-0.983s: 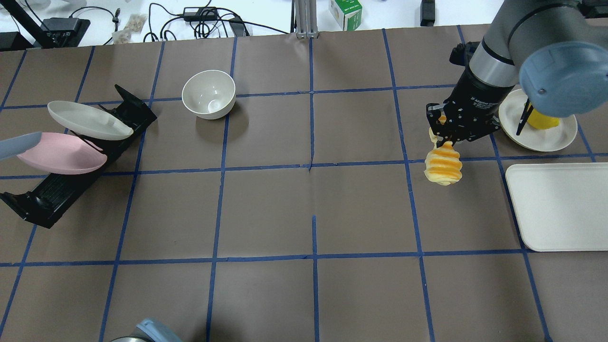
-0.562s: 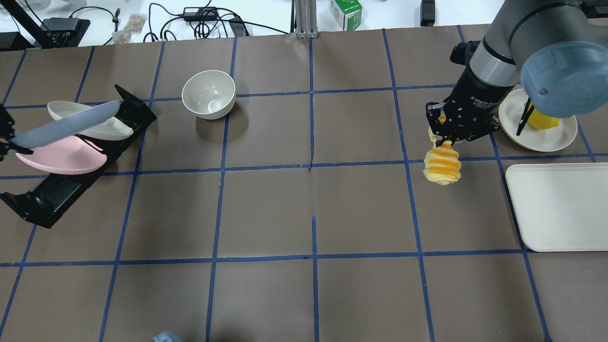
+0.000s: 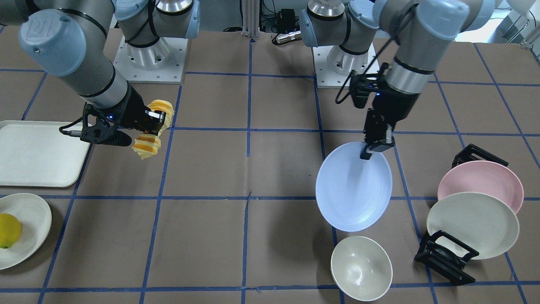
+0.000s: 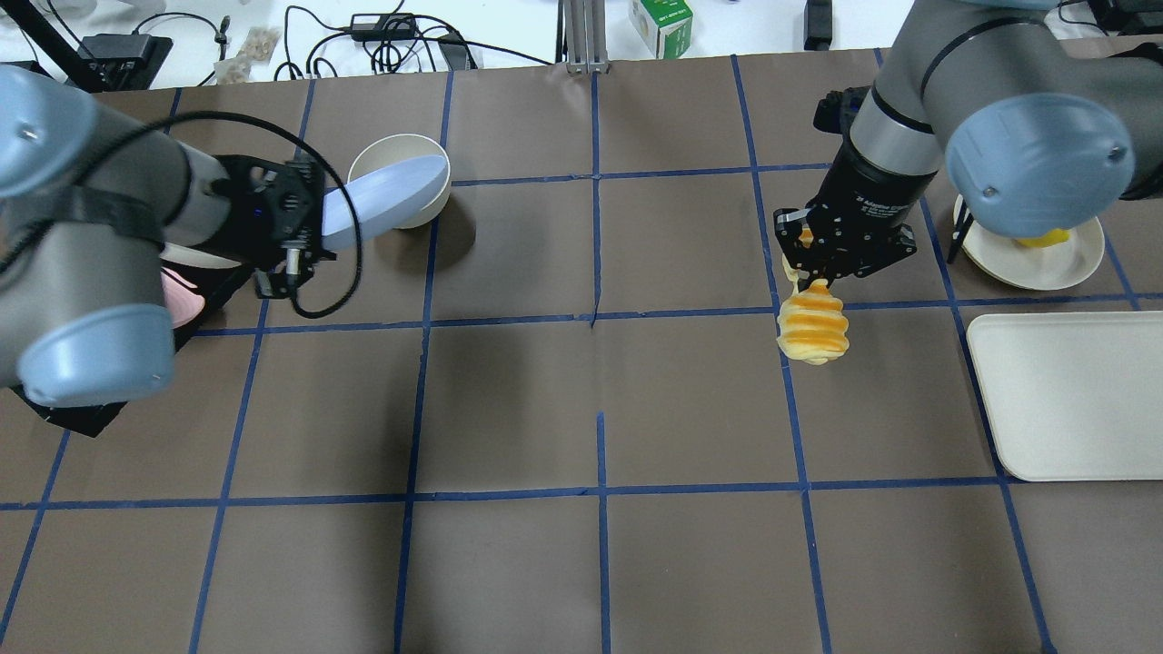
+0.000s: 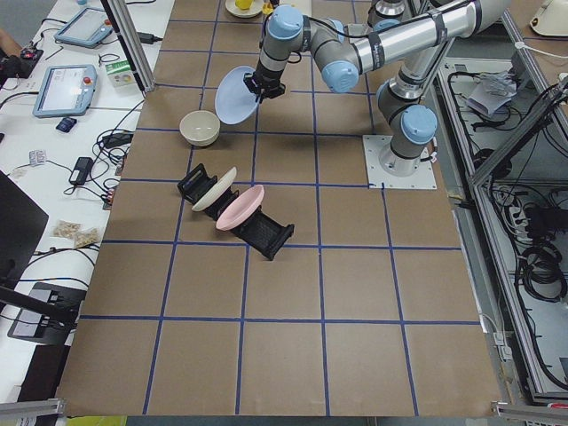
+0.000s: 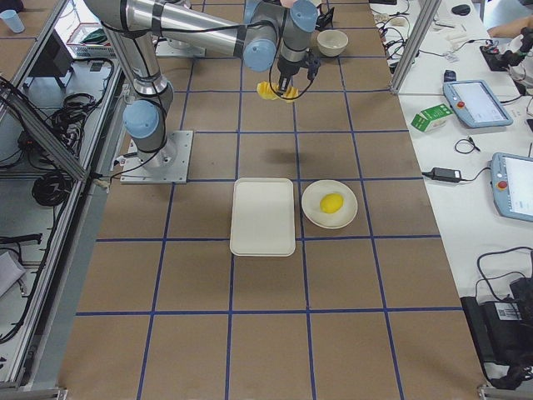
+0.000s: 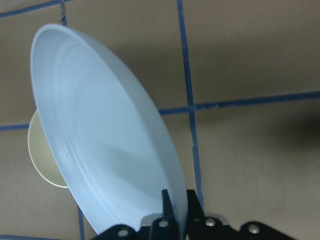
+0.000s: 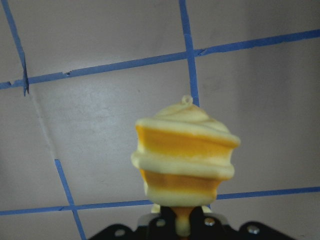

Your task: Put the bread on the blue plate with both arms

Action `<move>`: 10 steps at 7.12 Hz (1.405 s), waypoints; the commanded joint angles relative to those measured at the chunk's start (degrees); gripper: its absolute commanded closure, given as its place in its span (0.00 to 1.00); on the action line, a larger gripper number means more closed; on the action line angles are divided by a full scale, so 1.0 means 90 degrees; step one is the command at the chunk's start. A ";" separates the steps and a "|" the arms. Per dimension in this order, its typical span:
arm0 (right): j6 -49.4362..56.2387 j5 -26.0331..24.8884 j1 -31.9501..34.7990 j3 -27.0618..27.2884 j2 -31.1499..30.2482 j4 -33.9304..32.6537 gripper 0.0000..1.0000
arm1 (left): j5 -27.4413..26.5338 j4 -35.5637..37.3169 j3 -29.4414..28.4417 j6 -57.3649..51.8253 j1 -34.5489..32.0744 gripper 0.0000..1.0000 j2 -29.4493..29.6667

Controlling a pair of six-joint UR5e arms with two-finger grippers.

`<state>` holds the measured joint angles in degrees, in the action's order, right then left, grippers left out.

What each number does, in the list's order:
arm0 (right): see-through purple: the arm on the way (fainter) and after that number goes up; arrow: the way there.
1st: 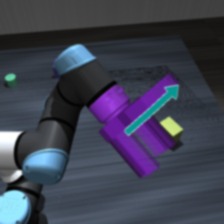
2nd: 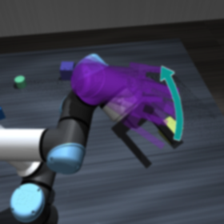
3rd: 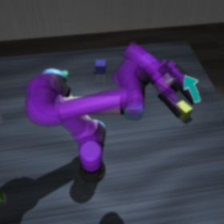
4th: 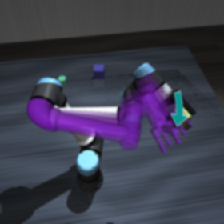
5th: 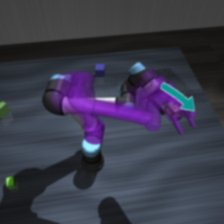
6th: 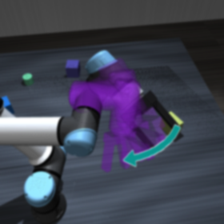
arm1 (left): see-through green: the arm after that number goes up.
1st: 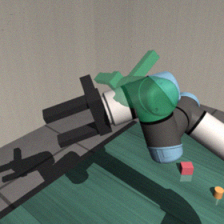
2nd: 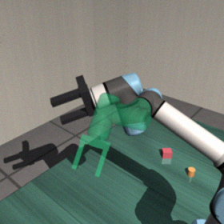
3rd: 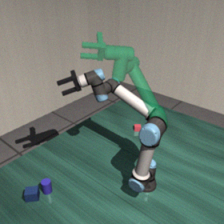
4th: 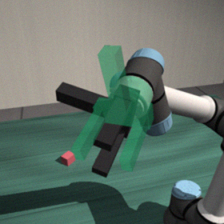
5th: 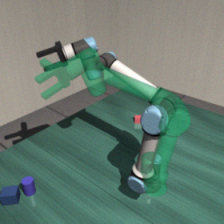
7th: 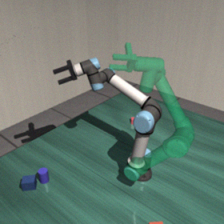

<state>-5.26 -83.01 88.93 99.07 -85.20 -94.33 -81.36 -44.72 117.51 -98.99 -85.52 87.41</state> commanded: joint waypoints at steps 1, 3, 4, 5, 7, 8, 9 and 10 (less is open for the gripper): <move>0.0067 0.0024 0.0264 -0.0002 0.0023 -0.0075 1.00 | -0.0645 0.1771 0.0477 0.0753 -0.1468 1.00 0.0723; -0.0069 -0.0015 0.0616 -0.0012 0.0120 -0.0114 1.00 | -0.1272 0.2447 0.0459 0.1213 -0.2456 1.00 0.1514; -0.0060 0.0004 0.0627 -0.0012 0.0130 -0.0153 1.00 | -0.1321 0.2672 0.0449 0.1272 -0.2702 1.00 0.1886; -0.0060 -0.0005 0.0636 -0.0002 0.0150 -0.0154 1.00 | -0.1380 0.2868 0.0439 0.1398 -0.2840 1.00 0.2199; -0.0070 -0.0044 0.0714 -0.0012 0.0266 -0.0289 1.00 | -0.1419 0.2899 0.0420 0.1710 -0.2978 1.00 0.2513; -0.0060 -0.0035 0.0724 -0.0031 0.0267 -0.0281 1.00 | -0.1410 0.2880 0.0391 0.1876 -0.2978 0.21 0.2563; -0.0021 -0.0025 0.0724 -0.0012 0.0335 -0.0300 1.00 | -0.1419 0.2841 0.0323 0.2004 -0.2920 0.12 0.2370; -0.0069 -0.0015 0.0734 -0.0031 0.0606 -0.0822 1.00 | -0.1400 0.2608 0.0177 0.2179 -0.2784 0.12 0.2204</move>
<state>-5.68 -83.25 95.45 98.88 -81.82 -98.11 -94.06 -19.54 120.32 -81.17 -111.64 108.82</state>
